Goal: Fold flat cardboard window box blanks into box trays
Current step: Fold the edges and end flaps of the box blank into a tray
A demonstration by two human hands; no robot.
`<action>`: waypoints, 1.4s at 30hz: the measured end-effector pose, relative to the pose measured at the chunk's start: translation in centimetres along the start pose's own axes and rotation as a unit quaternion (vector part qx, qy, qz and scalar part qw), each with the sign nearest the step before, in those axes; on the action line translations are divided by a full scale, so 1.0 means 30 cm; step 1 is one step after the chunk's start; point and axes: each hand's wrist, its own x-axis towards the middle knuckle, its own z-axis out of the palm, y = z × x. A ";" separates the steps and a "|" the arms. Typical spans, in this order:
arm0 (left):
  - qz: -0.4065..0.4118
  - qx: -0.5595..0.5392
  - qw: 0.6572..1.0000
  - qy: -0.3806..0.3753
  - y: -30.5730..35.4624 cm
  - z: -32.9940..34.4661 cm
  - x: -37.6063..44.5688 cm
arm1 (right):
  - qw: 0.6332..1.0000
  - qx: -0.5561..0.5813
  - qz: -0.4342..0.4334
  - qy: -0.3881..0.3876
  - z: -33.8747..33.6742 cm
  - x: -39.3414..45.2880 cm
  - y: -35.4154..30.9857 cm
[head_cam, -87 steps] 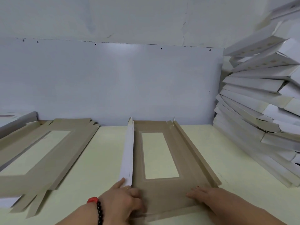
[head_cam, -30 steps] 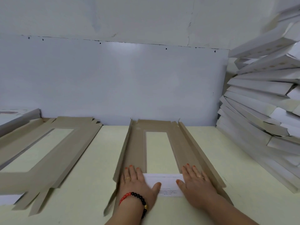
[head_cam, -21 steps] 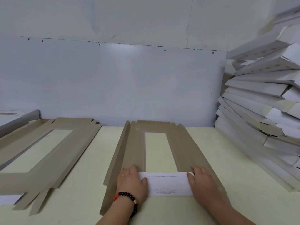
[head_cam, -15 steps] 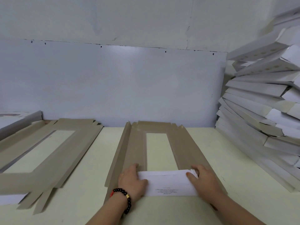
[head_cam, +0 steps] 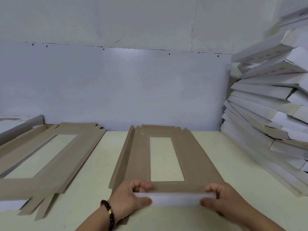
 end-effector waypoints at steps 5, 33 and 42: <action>0.175 0.245 0.950 -0.082 0.000 -0.006 -0.048 | 0.936 -0.319 -0.143 0.037 0.008 -0.073 0.072; 0.033 0.558 0.828 -0.038 0.005 0.187 0.107 | 0.793 -0.577 -0.179 0.075 0.320 0.101 -0.045; -0.027 0.603 0.796 -0.040 -0.076 0.150 0.117 | 0.816 -0.551 -0.167 0.049 0.307 0.121 -0.024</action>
